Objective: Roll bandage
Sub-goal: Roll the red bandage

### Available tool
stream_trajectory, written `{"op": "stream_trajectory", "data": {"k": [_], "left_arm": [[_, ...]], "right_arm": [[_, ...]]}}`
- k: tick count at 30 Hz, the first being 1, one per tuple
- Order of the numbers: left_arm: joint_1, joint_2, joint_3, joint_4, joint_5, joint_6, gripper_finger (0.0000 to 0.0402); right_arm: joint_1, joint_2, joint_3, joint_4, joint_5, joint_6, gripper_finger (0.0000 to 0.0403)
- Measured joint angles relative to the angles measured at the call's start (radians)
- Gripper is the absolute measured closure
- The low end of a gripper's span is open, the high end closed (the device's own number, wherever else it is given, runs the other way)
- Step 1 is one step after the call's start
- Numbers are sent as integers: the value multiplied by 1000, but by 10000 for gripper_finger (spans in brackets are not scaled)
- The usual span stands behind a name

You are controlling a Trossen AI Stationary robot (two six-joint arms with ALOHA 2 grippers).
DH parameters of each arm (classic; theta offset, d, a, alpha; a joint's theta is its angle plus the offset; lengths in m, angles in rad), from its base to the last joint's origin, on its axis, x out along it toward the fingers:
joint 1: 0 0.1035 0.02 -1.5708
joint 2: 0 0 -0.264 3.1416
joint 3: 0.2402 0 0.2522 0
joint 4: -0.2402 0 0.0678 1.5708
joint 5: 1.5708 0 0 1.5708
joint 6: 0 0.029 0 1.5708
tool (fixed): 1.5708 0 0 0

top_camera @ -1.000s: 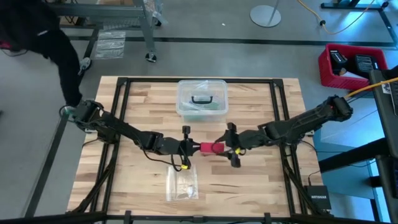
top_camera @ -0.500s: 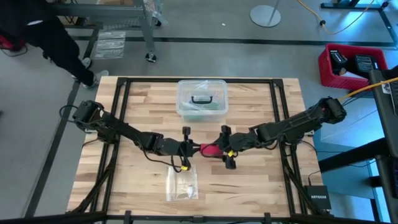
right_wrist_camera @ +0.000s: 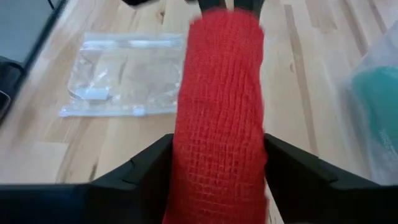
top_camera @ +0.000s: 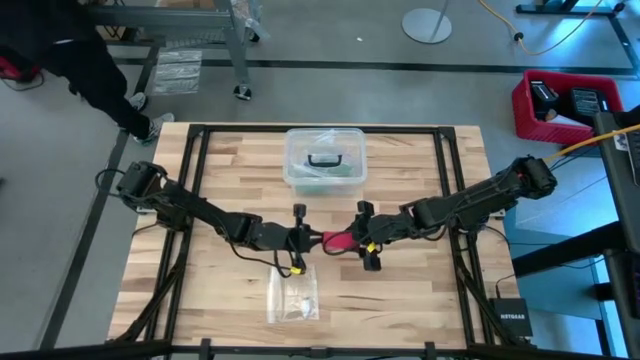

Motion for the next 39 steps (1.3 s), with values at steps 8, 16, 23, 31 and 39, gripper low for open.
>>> {"op": "stream_trajectory", "data": {"k": [8, 16, 23, 31, 39], "left_arm": [[-12, -1, 0, -4, -3, -14, 377], [-32, -2, 1, -21, -22, 1, 360], [-72, -10, 2, -109, -159, 0, 359], [-116, -76, 1, -207, -208, -53, 359], [-100, -104, -59, -228, -167, -226, 359]], "right_arm": [[0, 2, -1, -8, 5, -7, 245], [0, 2, -1, -12, 5, -10, 258], [1, 2, -2, -25, 21, 0, 259], [1, 1, -2, -19, 19, 0, 257], [1, 1, -2, -13, 16, 0, 256]]}}
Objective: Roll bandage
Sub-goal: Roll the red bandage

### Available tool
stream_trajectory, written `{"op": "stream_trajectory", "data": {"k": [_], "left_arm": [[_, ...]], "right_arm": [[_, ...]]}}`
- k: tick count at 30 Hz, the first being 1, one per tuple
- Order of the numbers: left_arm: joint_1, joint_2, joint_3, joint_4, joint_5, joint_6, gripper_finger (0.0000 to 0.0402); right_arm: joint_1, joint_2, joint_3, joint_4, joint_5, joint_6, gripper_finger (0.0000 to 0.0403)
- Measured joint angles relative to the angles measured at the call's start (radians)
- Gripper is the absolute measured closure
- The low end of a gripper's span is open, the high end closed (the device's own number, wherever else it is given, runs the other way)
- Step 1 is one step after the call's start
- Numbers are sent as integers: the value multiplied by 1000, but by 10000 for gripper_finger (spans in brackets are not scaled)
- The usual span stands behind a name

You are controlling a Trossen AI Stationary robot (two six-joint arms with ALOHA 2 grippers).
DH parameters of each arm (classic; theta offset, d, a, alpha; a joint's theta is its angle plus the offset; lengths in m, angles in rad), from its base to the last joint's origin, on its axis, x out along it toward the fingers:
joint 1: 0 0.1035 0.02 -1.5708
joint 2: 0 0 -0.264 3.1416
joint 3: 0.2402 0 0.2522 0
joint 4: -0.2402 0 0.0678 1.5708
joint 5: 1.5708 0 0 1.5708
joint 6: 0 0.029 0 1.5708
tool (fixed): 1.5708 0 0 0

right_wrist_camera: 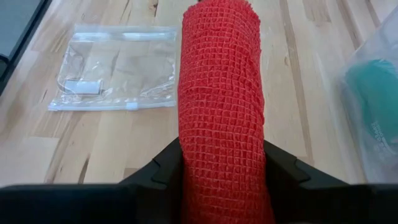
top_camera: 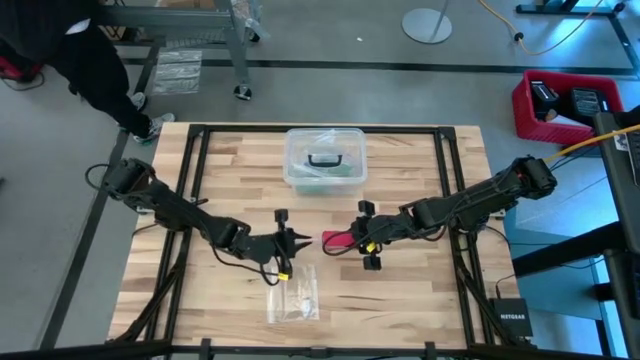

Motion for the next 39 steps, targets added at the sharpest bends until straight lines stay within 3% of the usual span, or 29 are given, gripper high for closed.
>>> {"op": "stream_trajectory", "data": {"k": [5, 10, 22, 31, 39], "left_arm": [[33, 1, -94, 131, 34, -143, 359], [39, 1, -97, 151, 55, -188, 354], [61, 72, -97, 149, 92, -322, 235], [103, 218, -95, 397, 150, -203, 237], [156, 278, -59, 410, 179, -181, 240]], "right_arm": [[0, 0, 0, 1, -4, 0, 256], [0, 0, 0, 3, -4, 0, 256], [0, 0, 0, 18, -4, 0, 255], [0, -1, 0, 66, -6, 1, 255], [0, -1, 0, 72, -9, 1, 255]]}}
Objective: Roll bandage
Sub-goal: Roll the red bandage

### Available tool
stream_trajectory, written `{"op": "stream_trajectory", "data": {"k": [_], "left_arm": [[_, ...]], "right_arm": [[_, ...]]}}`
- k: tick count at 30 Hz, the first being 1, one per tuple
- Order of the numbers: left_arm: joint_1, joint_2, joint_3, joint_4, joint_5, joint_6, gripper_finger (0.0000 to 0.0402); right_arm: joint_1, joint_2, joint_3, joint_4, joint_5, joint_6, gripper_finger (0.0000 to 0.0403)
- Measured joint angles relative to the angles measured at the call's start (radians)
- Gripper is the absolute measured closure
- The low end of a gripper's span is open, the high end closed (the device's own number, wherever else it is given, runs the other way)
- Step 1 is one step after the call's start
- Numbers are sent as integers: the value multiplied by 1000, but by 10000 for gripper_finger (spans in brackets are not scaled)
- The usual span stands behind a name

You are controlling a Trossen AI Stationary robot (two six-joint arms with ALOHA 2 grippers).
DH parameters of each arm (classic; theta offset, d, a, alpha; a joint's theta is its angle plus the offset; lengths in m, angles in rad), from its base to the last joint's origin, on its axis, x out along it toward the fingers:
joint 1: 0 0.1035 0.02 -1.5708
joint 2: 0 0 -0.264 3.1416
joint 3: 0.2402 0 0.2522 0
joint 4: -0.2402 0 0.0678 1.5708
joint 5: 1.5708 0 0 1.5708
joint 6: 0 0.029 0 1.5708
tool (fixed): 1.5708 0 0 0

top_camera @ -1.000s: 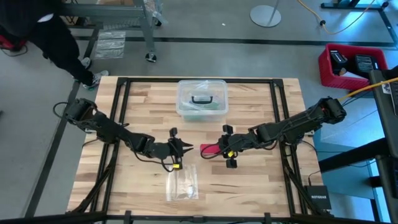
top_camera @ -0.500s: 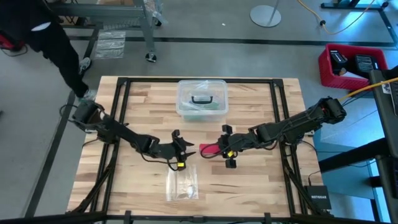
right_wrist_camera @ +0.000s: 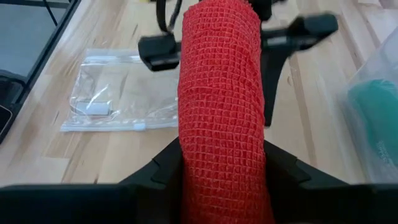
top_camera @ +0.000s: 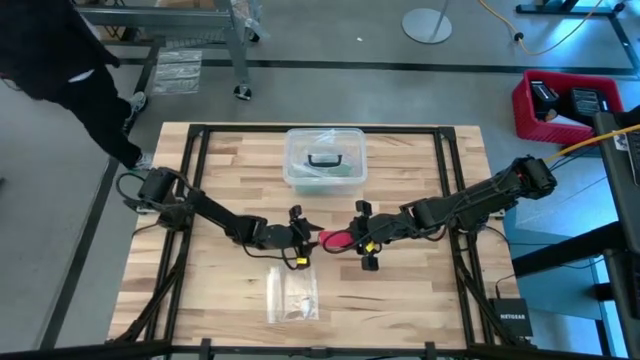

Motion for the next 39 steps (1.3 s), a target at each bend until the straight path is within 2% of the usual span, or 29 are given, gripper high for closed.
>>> {"op": "stream_trajectory", "data": {"k": [4, 10, 14, 18, 20, 25, 29, 39], "left_arm": [[8, 10, 20, 3, 70, 48, 248], [7, 10, 28, 57, 81, 104, 276], [7, 9, 28, 30, 85, 93, 318], [7, 9, 28, 12, 134, 40, 380], [4, 9, 28, 12, 162, -4, 394], [-13, 9, 28, -17, 239, -142, 395], [-43, 9, 28, -96, 251, -223, 397], [-61, 9, 27, -109, 244, -295, 400]], "right_arm": [[0, 0, 0, 2, -5, 0, 255], [0, 0, 0, 4, -5, 0, 255], [0, 0, 0, 4, -5, 0, 255], [0, 0, 0, 4, -5, 0, 255], [0, 0, 0, 2, -5, 0, 255], [0, 5, -4, -41, -5, 45, 255], [0, 30, -33, -70, -4, 70, 255], [0, 156, -87, 66, 6, 136, 255]]}}
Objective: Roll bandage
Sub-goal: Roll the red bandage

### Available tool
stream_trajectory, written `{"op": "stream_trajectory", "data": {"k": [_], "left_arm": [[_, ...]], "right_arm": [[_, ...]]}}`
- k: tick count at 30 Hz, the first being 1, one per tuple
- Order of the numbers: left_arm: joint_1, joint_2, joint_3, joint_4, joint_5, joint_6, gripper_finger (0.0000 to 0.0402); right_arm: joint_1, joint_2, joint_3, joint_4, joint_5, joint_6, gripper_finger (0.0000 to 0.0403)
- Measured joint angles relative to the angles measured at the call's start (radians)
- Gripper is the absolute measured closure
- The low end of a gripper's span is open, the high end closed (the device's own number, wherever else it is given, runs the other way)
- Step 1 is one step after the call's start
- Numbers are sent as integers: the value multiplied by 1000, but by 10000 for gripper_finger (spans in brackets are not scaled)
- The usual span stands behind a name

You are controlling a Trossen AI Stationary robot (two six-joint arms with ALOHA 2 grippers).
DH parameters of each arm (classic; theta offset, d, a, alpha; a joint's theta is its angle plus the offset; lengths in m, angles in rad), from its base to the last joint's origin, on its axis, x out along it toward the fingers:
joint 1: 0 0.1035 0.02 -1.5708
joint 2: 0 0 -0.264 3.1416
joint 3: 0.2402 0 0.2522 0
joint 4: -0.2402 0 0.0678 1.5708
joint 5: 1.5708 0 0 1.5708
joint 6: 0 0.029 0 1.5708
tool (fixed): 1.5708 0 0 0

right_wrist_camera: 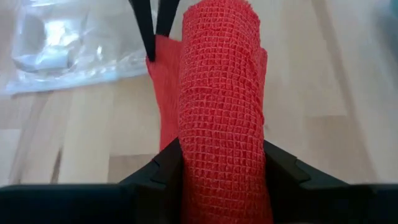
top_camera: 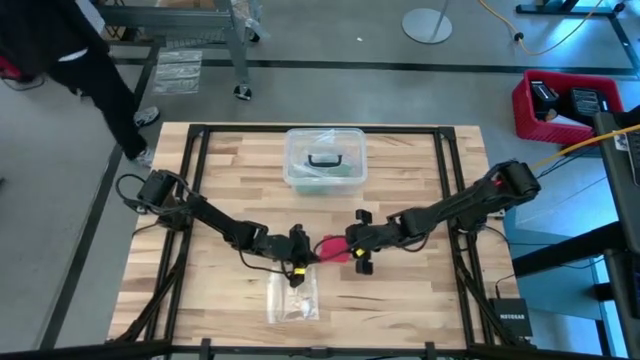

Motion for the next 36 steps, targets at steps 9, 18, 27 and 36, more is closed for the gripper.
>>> {"op": "stream_trajectory", "data": {"k": [9, 18, 27, 36], "left_arm": [[1, 0, 0, -7, -4, -26, 400], [0, 0, 0, 2, -2, -39, 399], [0, 0, 0, 0, -3, -39, 398], [0, 0, 0, 4, -3, -32, 396]], "right_arm": [[0, 161, 0, 37, 68, 54, 238], [0, 158, 53, 0, 34, 29, 141], [0, 108, 141, -213, 15, 9, 127], [8, -102, 4, -210, 24, -126, 148]]}}
